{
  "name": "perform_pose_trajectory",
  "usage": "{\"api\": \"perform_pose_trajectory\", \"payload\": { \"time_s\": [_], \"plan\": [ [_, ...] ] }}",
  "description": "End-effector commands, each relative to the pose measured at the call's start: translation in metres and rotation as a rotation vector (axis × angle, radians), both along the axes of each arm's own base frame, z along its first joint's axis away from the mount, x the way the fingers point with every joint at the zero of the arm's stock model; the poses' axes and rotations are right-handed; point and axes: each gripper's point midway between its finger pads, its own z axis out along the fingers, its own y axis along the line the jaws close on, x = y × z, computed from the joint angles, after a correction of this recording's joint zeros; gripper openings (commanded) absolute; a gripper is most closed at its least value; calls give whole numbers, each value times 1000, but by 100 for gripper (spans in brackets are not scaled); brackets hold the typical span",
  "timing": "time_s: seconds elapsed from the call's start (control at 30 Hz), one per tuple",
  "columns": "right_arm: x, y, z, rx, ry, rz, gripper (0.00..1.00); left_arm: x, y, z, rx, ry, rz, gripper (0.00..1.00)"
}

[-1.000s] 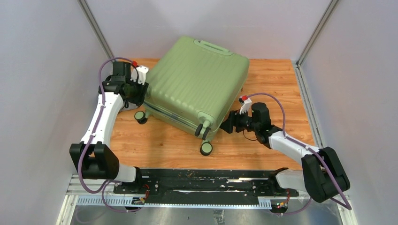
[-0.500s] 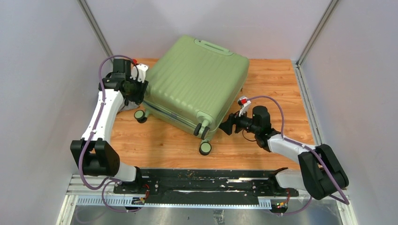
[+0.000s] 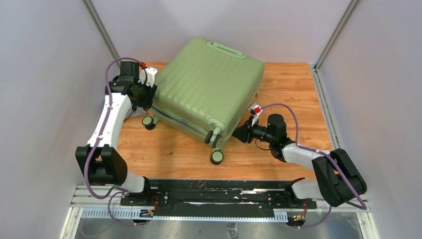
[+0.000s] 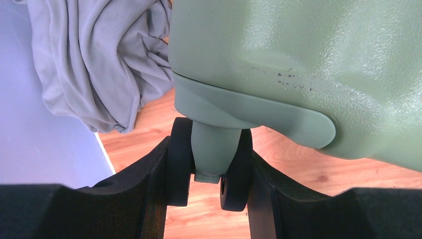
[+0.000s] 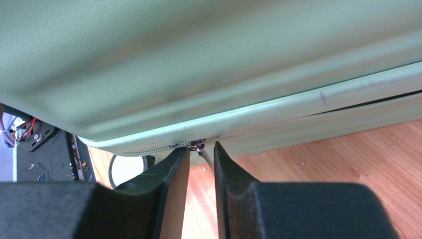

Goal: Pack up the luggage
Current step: Zip the luggage at the center of the board.

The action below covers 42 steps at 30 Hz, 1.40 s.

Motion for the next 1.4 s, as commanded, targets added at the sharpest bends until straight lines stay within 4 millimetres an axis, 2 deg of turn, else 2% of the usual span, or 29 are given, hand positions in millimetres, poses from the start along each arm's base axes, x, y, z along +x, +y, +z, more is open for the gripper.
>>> {"api": "perform_pose_trajectory", "payload": {
  "time_s": [0.0,0.3,0.57,0.83,0.97,1.2,1.37],
  "plan": [
    [-6,-1,-14,-24,10,-20,24,37,-10,50,-91,-212,47,14],
    [-5,-10,-16,-43,12,-76,0,35,-10,54,-84,-216,40,14],
    [-11,-11,-11,-30,15,-80,0,33,-12,54,-100,-213,43,14],
    [-49,6,-2,-11,18,7,0,31,-15,53,-124,-211,49,14],
    [-67,13,-7,-25,30,42,0,29,-19,53,-149,-208,51,14],
    [-89,24,-18,-58,47,92,0,25,-21,57,-162,-219,54,13],
    [-99,40,-10,-57,19,127,0,21,-24,58,-181,-220,52,13]
  ]
}}
